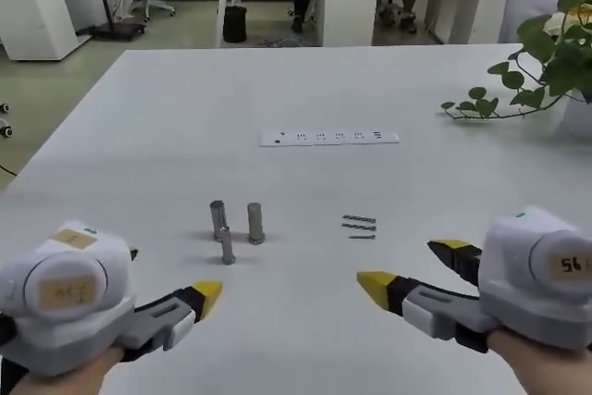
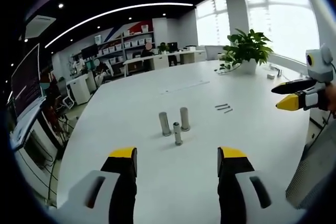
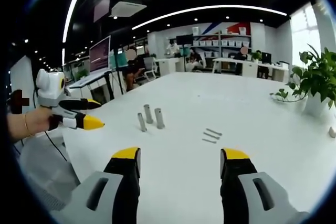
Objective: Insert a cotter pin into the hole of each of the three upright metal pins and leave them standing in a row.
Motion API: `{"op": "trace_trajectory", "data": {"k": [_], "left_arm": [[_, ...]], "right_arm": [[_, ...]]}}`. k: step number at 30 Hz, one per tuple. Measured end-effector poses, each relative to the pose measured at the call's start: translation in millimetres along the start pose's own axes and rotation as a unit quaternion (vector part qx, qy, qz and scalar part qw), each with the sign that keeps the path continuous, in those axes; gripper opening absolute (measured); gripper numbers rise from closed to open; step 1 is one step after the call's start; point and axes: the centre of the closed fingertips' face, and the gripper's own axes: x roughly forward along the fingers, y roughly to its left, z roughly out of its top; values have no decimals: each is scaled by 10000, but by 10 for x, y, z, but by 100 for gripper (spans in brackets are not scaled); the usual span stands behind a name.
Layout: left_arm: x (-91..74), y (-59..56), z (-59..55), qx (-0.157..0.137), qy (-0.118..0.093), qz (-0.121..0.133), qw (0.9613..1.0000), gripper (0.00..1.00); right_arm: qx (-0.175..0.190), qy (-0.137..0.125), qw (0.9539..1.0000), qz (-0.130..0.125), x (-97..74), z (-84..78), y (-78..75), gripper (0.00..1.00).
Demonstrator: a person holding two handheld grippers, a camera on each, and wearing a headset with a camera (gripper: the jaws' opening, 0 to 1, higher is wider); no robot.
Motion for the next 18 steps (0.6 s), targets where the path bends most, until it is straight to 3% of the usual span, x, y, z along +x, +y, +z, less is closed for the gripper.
{"op": "trace_trajectory", "data": {"k": [6, 18], "left_arm": [[174, -2, -4, -85, -25, -147, 9999, 53], [535, 22, -7, 211, -19, -305, 9993, 42]], "right_arm": [[180, -21, 9997, 139, 66, 19, 4, 57], [143, 9, 9997, 197, 164, -6, -10, 55]]}}
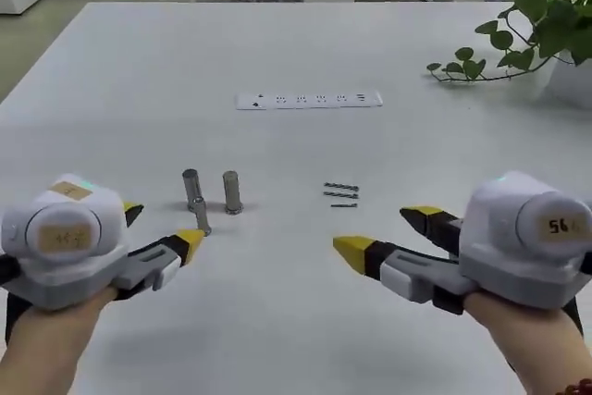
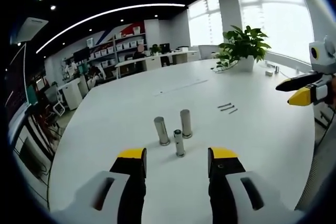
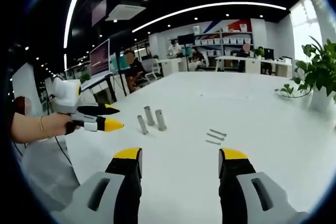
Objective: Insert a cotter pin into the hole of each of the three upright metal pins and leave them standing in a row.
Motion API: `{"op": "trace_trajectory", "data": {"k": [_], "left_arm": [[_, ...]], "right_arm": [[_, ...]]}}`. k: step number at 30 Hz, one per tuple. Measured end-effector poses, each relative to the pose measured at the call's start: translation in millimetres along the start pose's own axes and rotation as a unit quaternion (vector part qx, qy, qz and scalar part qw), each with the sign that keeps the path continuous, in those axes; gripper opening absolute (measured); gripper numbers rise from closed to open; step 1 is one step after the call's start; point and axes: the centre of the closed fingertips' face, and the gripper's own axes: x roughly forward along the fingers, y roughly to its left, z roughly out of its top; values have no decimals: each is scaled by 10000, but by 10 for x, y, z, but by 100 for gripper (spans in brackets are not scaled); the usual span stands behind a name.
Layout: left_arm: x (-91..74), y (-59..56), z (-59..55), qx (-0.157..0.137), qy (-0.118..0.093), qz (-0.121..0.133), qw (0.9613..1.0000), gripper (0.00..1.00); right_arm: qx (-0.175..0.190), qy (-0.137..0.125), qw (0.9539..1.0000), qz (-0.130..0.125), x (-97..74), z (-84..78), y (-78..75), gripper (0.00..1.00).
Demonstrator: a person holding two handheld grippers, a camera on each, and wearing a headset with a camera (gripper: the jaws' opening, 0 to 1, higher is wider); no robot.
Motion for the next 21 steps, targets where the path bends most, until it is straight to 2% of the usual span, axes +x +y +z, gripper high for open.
{"op": "trace_trajectory", "data": {"k": [7, 21], "left_arm": [[172, -10, 16, 94, -32, -134, 9999, 33], [536, -66, -69, 167, 120, -370, 9991, 22]], "right_arm": [[-116, 34, 9999, 27, 31, -7, -3, 52], [-283, 111, 9995, 43, 85, -59, -3, 51]]}}
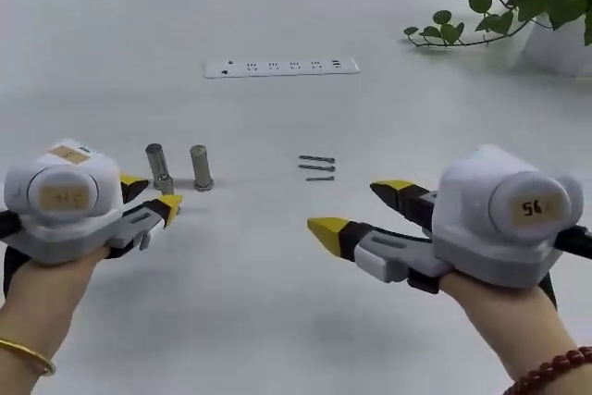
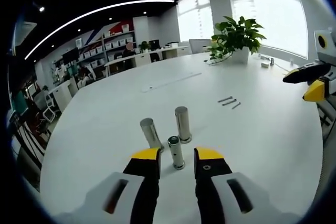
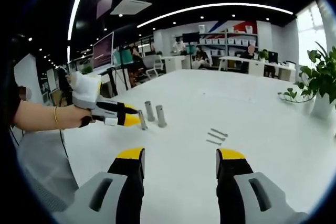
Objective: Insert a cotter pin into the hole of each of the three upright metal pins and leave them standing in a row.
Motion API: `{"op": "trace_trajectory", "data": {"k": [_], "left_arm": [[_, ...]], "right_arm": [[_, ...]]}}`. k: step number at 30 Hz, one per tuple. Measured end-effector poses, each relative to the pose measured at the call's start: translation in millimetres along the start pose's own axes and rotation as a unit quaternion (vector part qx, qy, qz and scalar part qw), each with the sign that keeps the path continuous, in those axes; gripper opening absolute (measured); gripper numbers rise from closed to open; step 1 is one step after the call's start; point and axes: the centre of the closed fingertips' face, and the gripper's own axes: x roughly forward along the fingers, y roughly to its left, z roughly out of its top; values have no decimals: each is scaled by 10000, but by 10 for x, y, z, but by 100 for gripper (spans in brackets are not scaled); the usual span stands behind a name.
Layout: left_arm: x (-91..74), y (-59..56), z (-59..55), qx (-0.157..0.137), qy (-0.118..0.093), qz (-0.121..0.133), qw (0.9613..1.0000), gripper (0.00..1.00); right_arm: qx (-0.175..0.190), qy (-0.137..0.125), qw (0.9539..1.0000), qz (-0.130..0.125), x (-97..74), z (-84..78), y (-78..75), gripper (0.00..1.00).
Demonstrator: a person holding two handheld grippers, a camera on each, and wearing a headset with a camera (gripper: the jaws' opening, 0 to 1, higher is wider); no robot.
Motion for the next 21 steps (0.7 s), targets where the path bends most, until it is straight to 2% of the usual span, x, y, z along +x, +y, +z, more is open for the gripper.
{"op": "trace_trajectory", "data": {"k": [8, 15, 21], "left_arm": [[140, -1, -25, -57, 27, -90, 9999, 17], [180, 15, -78, -103, 101, -159, 9998, 7], [190, 19, -94, -134, 69, -247, 9996, 7]], "right_arm": [[-93, 45, 9999, -12, 12, -20, 10, 50], [-98, 69, 9999, -29, 34, -31, -4, 50], [-45, 117, 9999, -81, 37, -63, -16, 50]]}}
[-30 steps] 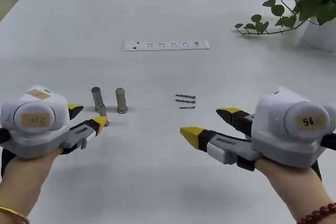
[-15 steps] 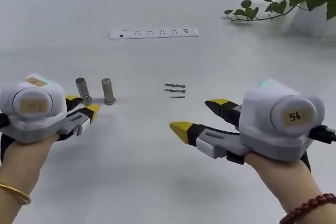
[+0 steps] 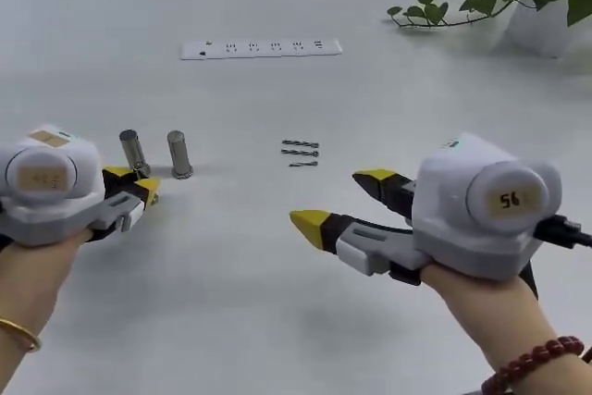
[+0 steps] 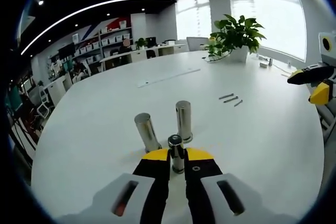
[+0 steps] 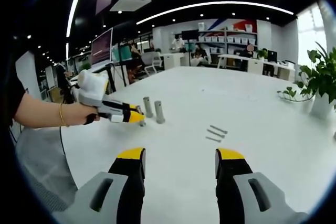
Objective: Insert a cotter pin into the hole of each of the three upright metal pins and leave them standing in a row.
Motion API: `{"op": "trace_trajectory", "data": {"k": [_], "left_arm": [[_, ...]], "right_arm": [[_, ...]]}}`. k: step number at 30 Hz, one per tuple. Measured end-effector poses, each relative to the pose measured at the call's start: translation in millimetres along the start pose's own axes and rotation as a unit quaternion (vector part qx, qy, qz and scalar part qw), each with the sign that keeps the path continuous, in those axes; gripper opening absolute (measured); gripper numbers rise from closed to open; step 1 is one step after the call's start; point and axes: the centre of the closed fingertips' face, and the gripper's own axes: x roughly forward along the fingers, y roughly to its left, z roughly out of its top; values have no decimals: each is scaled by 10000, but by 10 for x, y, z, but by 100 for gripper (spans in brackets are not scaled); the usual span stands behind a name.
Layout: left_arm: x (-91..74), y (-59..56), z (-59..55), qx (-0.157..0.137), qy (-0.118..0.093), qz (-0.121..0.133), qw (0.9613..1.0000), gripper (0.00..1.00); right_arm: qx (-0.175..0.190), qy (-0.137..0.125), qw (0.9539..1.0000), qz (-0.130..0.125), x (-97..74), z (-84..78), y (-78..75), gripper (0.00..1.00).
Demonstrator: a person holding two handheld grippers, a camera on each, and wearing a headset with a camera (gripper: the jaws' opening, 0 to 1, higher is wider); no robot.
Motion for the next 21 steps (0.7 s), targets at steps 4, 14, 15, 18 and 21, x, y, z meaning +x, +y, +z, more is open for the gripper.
{"op": "trace_trajectory", "data": {"k": [4, 14, 15, 18, 21], "left_arm": [[5, -8, 6, -12, -24, -55, 10000, 6], [-8, -132, 23, 273, -71, -315, 9991, 6], [-10, -151, 30, 251, -89, -348, 9990, 6], [-27, -247, 60, 267, -113, -461, 9985, 6], [-36, -319, 75, 289, -134, -558, 9979, 6]], "right_arm": [[42, 20, 10000, -23, 7, -25, 10, 50], [63, 39, 10000, -61, -16, -45, 17, 49], [64, 37, 9999, -68, -20, -47, 15, 49], [70, 52, 9999, -82, -30, -62, 16, 49], [82, 62, 9999, -88, -40, -77, 20, 49]]}}
